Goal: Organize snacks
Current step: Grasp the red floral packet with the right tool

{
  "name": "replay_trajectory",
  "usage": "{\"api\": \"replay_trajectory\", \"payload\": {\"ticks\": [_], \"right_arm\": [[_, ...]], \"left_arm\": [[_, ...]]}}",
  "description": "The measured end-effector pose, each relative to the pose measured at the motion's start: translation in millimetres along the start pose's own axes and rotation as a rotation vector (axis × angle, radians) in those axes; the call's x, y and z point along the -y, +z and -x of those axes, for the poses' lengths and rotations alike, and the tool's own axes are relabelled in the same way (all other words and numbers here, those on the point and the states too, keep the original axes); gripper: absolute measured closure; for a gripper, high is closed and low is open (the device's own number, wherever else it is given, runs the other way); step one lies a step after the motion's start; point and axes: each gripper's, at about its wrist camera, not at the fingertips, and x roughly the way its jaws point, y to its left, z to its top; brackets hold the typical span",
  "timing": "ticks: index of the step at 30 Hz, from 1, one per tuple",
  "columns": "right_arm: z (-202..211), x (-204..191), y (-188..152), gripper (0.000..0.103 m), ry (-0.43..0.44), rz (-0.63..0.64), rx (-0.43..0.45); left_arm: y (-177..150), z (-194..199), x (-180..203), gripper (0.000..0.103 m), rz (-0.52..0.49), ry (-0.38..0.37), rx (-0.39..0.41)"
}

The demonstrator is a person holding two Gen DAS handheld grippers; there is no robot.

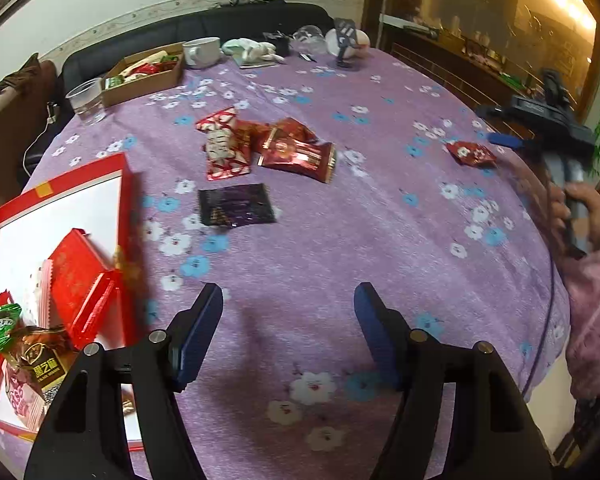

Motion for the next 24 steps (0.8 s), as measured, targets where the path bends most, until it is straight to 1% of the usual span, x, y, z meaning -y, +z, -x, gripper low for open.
{"api": "replay_trajectory", "payload": {"ticks": [3,4,5,6,7,8,9,10,11,12,14,15,17,18,21,24], "right_arm": [[-21.5,7.3,4.6,0.029,-0.041,-0.026,-0.024],[-26.4,7.3,3.7,0.029,-0.031,-0.032,-0.042],[-33.2,4.9,1.4,0.029,-0.006,-0.045,-0.082],[-39.6,2.1,-3.1,0.029,0.031,-0.07,-0.141],[-43.4,-4.5,-9.5,0.029,0.085,-0.097,-0.201],[-47.0,-18.0,-18.0,0.029,0.188,-0.096,-0.268],[-48.5,-35.4,-25.4,0.03,0.29,-0.061,-0.321],[-46.4,-48.7,-29.8,0.031,0.331,-0.025,-0.337],[-40.4,-64.2,-31.6,0.031,0.32,0.027,-0.316],[-36.1,-71.0,-30.3,0.031,0.276,0.059,-0.284],[-31.4,-78.7,-23.3,0.029,0.122,0.123,-0.215],[-34.5,-77.2,-19.4,0.029,0.058,0.114,-0.209],[-43.7,-74.0,-17.0,0.029,0.04,0.077,-0.236],[-49.9,-76.8,-17.1,0.029,0.016,0.084,-0.243],[-65.5,-86.8,-20.7,0.029,-0.094,0.141,-0.223],[-86.0,-95.9,-23.8,0.031,-0.161,0.233,-0.219]], "left_arm": [[-1.4,2.6,3.0,0.035,-0.015,0.011,0.003],[-1.8,3.7,1.4,0.035,-0.013,0.016,0.005],[-2.0,4.4,-1.9,0.035,-0.006,0.023,0.007],[-1.7,3.8,-4.2,0.035,0.003,0.027,0.007],[-1.5,3.7,-8.2,0.035,0.018,0.028,0.007],[-1.2,3.4,-12.0,0.035,0.032,0.028,0.007],[-0.9,2.9,-14.8,0.035,0.041,0.029,0.006],[-1.3,3.1,-18.2,0.035,0.048,0.031,0.005],[-1.7,4.1,-20.9,0.035,0.053,0.034,0.008],[-1.9,4.8,-22.5,0.035,0.053,0.036,0.011],[-3.1,6.8,-25.9,0.035,0.056,0.04,0.018],[-3.8,7.3,-28.3,0.035,0.061,0.042,0.02],[-3.9,6.2,-31.7,0.035,0.069,0.043,0.017],[-4.4,5.6,-33.3,0.035,0.072,0.045,0.015],[-2.6,3.5,-35.0,0.035,0.064,0.049,0.009],[4.1,2.9,-37.7,0.035,0.058,0.063,0.015]]}}
